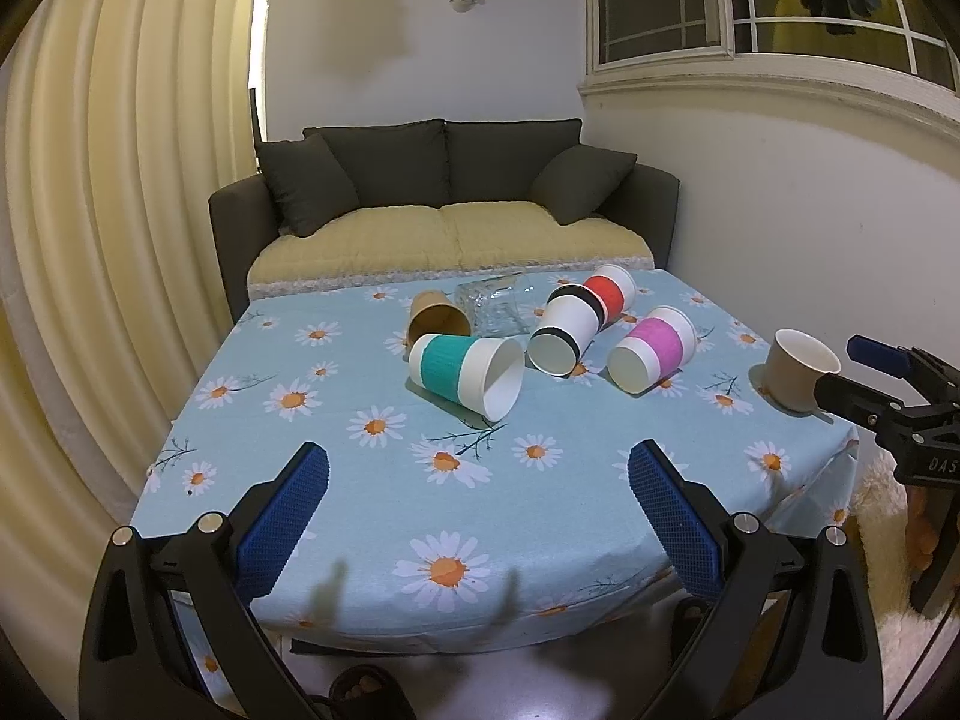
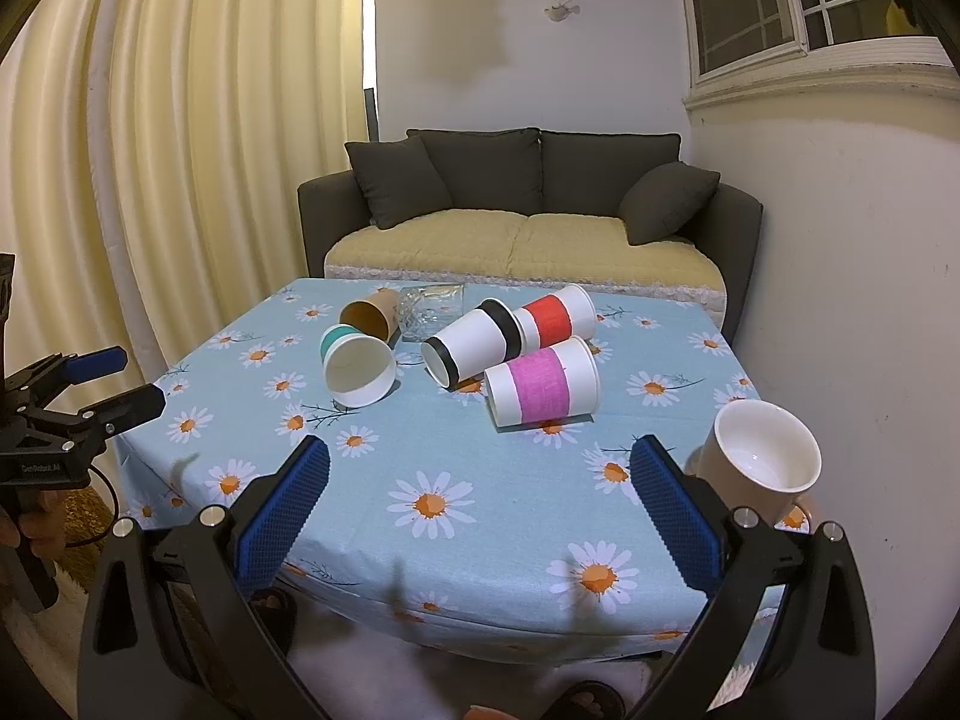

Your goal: Flip cup upright

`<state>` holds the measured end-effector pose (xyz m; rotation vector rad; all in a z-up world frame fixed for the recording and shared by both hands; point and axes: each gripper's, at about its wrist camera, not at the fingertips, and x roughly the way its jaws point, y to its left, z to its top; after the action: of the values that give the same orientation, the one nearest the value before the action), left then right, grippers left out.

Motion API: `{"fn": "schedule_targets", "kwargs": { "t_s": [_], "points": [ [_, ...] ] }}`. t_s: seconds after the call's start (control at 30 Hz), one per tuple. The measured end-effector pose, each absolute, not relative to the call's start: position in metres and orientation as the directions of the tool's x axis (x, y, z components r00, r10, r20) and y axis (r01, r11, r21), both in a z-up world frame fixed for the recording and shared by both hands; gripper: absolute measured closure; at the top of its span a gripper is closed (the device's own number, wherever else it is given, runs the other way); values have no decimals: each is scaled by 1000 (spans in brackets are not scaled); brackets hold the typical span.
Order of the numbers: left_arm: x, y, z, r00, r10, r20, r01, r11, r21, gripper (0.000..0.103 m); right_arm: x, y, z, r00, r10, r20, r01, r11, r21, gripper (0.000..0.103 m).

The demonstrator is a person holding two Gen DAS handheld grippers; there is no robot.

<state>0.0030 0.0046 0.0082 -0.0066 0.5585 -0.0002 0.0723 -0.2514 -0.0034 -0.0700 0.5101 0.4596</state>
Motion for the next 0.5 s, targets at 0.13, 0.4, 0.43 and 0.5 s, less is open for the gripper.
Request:
{"fn": "schedule_targets", "kwargs": {
  "t_s": [0.13,0.4,0.43,0.5],
  "points": [
    [1,5,7,851,0,-526,-5,1000,-8,6,72,-250,-4,772,408,-488,-443,895,47,3],
    [1,5,6,850,-4,-527,-2,1000,-10,6,72,-249,-4,771,409,-488,-445,894,46,3],
    [0,6,6,850,-5,-527,-1,1000,-12,6,72,-249,-4,771,408,-488,-444,895,46,3],
    [0,5,6,849,-3,-528,-1,1000,-9,6,73,-249,-5,771,408,-489,-444,895,46,3]
  ]
}}
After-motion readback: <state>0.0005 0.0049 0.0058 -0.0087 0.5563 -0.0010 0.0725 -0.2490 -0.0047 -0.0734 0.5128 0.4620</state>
